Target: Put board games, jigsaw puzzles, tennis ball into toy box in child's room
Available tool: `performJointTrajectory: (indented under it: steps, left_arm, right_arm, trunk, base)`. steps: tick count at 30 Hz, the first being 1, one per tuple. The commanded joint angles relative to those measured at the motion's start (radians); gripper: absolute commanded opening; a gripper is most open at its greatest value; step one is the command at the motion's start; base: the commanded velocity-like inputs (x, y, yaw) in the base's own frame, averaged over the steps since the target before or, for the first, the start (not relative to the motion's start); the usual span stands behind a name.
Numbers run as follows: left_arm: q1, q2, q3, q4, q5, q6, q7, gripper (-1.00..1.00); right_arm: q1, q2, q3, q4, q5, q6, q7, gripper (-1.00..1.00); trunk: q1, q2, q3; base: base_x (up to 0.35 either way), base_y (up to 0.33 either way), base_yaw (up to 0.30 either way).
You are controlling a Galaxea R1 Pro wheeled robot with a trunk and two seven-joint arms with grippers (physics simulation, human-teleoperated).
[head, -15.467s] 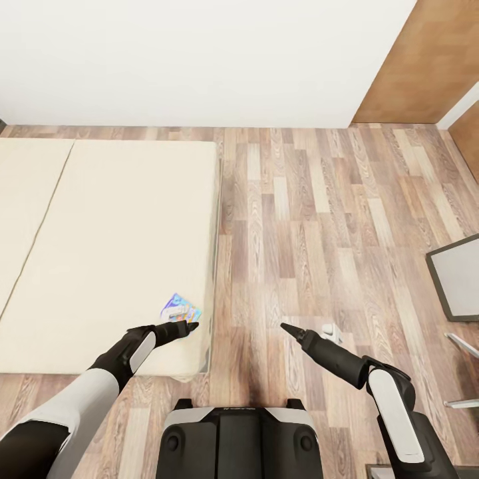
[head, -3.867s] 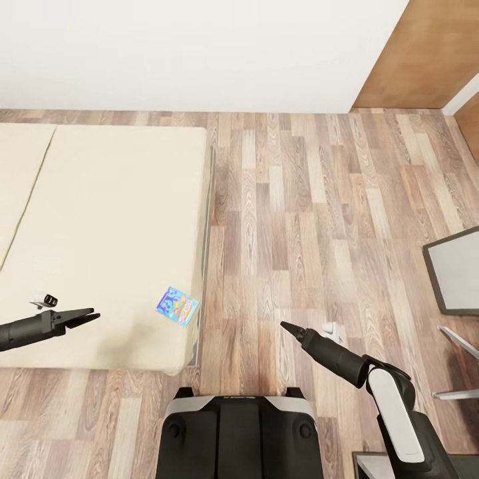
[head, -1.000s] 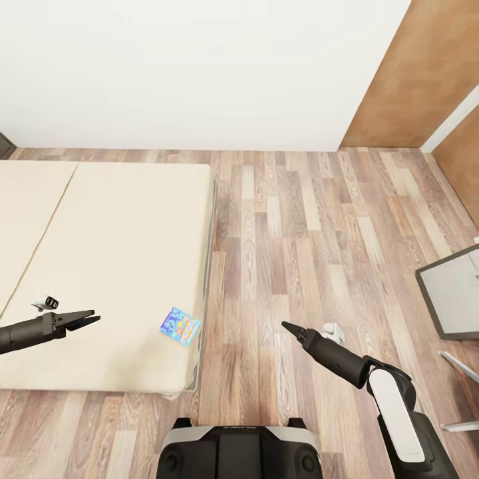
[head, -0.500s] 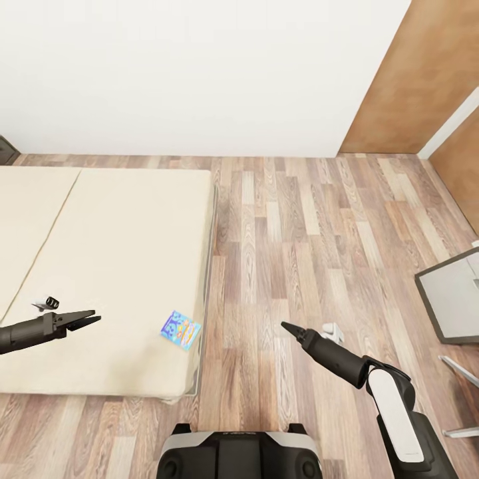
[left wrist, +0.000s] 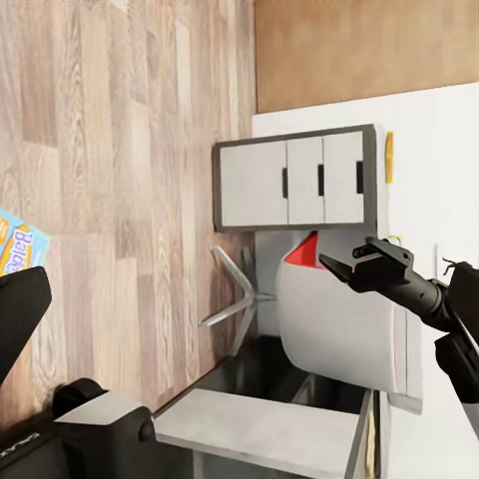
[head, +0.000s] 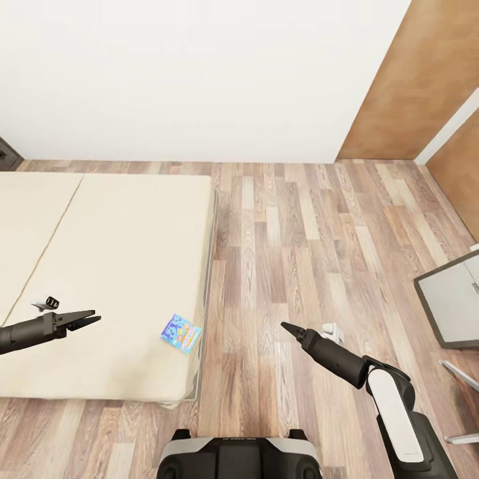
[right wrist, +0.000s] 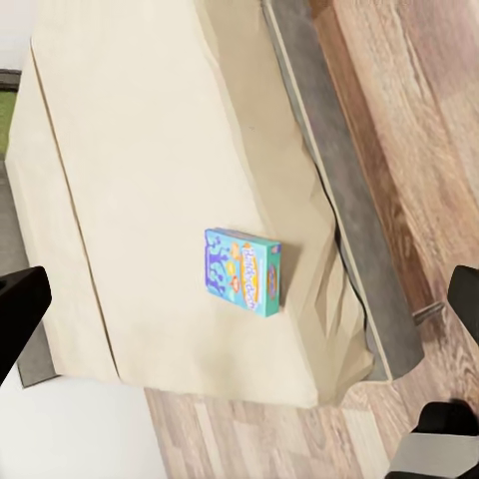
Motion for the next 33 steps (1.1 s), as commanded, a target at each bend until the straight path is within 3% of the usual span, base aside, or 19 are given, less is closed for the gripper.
performJointTrajectory:
  steps: [1, 33]
  left_arm:
    - [0.000, 0.000, -0.001, 0.000, 0.000, 0.011, -0.004, 1.00]
    - [0.000, 0.000, 0.000, 0.000, 0.000, 0.011, -0.004, 1.00]
  right_arm:
    - [-0.001, 0.000, -0.002, 0.000, 0.006, 0.005, 0.007, 1.00]
    - [-0.001, 0.000, -0.002, 0.000, 0.006, 0.005, 0.007, 1.00]
  trunk:
    - [0.001, -0.001, 0.000]
    - [0.001, -0.001, 0.051]
  base:
    - [0.000, 0.000, 0.000]
    - [0.000, 0.000, 0.000]
